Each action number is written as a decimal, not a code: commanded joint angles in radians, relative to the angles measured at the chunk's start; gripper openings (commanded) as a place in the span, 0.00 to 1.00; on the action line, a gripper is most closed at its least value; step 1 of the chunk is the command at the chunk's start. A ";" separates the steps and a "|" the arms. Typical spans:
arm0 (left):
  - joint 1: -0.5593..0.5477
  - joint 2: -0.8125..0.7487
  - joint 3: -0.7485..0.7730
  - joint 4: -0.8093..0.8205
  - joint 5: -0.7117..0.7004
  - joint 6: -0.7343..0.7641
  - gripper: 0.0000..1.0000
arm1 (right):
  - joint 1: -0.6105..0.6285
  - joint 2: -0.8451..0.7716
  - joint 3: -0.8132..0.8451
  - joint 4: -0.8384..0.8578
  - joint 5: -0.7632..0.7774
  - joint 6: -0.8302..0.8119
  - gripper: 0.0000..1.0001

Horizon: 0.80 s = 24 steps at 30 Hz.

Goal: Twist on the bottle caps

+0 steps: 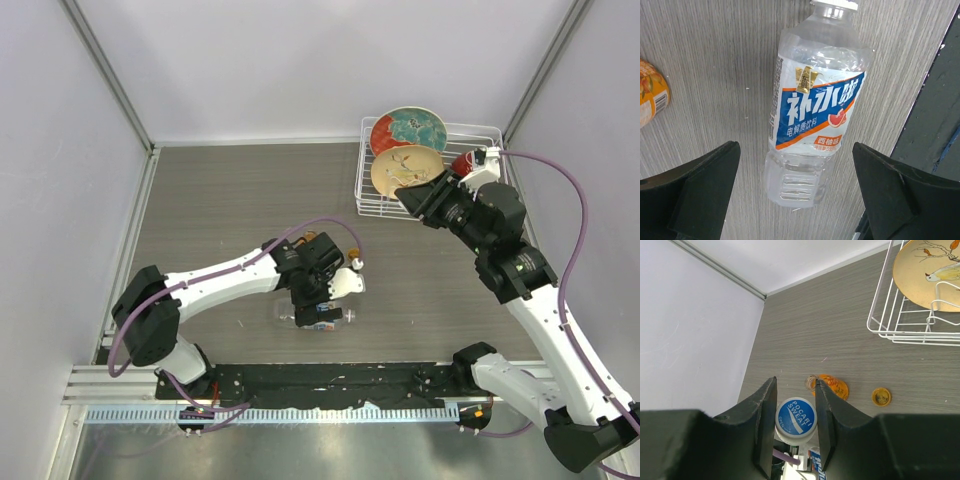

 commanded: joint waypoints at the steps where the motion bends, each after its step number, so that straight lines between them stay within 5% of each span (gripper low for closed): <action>1: -0.002 -0.013 -0.017 0.033 0.037 0.055 1.00 | -0.003 -0.001 0.049 0.024 -0.017 -0.022 0.04; 24: -0.008 0.016 -0.268 0.314 -0.202 0.150 0.95 | -0.003 -0.020 0.049 0.009 -0.015 -0.031 0.04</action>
